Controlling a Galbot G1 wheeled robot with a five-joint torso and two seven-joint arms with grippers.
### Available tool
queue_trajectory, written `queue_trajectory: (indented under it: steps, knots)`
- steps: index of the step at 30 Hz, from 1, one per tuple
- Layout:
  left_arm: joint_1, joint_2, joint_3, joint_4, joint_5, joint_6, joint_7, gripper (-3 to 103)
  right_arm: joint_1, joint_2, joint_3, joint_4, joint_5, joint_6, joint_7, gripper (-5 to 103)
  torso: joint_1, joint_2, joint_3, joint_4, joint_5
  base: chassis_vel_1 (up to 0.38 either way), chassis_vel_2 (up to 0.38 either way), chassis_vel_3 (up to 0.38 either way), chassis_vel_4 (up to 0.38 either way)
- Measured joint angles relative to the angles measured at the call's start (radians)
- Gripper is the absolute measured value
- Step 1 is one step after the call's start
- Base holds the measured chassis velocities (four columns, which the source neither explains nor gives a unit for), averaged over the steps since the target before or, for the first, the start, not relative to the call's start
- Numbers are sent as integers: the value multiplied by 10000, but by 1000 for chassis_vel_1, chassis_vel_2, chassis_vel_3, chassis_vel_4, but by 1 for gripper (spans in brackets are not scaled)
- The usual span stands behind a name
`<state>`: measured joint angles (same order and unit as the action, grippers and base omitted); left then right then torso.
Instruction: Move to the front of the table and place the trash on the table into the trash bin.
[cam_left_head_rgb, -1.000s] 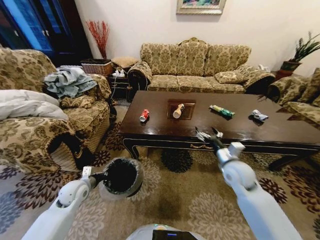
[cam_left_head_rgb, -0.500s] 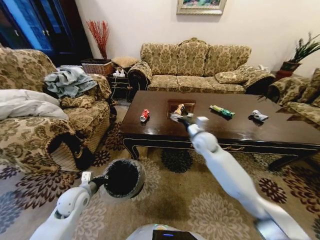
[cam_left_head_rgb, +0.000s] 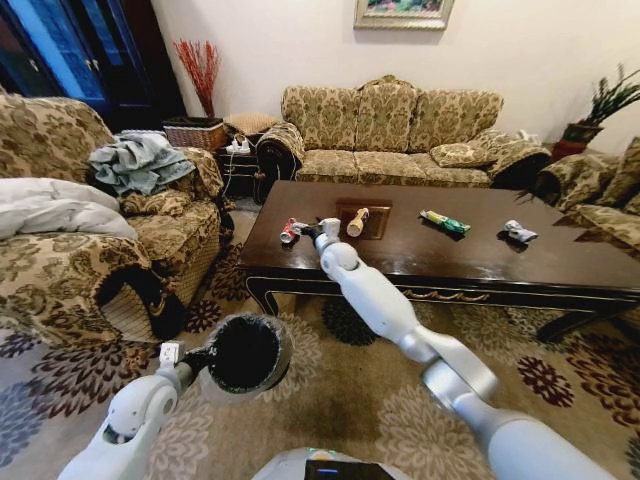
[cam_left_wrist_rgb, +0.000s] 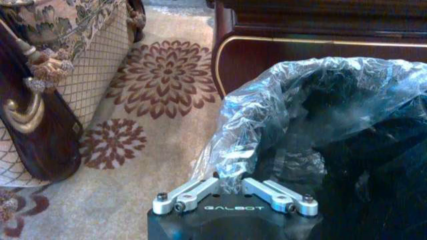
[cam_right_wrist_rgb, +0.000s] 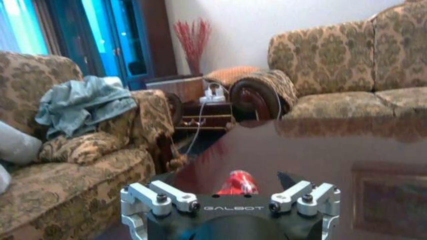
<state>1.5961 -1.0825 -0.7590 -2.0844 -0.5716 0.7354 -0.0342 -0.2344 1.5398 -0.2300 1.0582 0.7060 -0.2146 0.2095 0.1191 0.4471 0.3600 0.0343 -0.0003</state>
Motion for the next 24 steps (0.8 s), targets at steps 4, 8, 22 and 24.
queue_trajectory:
  steps: [4,8,22,24]
  knots:
    - [21,46,-76,-50,0,0,87,0,32,474,253,-950,-248,188,-293,100,0,0,0,0,1,0,0,0,0]
    - [52,61,-78,-100,0,0,93,0,38,705,420,-1513,-451,294,-728,100,0,0,0,5,2,0,0,0,0]
    - [137,94,-57,-325,-7,1,82,0,270,708,858,-2742,-886,554,-2585,100,0,0,-1,0,3,0,0,0,0]
    - [116,101,-52,-325,-11,1,81,0,268,705,776,-2650,-864,514,-2650,100,0,0,0,0,3,0,0,0,0]
